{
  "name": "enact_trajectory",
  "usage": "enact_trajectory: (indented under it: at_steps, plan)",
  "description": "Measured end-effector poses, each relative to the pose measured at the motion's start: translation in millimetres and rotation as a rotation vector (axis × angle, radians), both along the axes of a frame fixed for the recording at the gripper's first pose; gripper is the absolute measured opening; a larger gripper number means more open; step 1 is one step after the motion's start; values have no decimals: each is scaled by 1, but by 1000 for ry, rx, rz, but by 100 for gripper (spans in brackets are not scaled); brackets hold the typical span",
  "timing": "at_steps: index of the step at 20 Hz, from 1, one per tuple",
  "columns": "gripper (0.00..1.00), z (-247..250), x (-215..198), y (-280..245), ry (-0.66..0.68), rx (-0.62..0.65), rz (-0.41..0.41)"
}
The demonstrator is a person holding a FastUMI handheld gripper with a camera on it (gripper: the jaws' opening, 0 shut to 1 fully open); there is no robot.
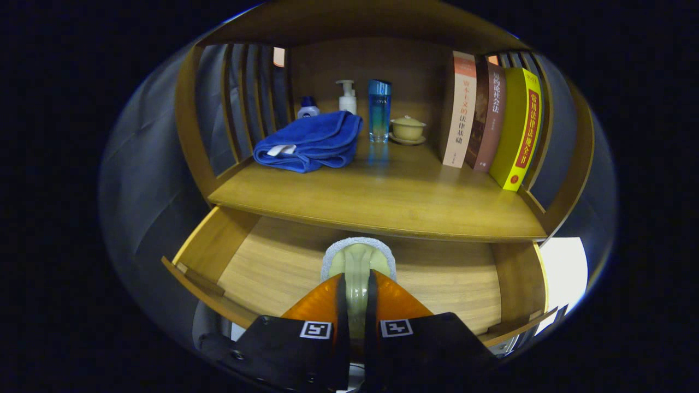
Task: Pull open the drawer, take out the items inside it, and place them on the countertop above the cabinet.
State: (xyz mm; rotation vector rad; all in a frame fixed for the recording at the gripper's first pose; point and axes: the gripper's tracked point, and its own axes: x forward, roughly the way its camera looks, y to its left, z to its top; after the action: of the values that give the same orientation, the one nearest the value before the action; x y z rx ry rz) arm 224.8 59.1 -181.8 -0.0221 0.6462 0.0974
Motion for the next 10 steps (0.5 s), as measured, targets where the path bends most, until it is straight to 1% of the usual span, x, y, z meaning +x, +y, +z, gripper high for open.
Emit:
enact_trajectory:
  at_steps: [2, 5, 7, 10]
  plan:
    - [19, 12, -3, 5, -23, 8, 9]
    - [19, 48, 4, 8, -95, 22, 5]
    - [19, 68, 18, 7, -128, 32, -8]
    - [19, 89, 52, -2, -159, 16, -55]
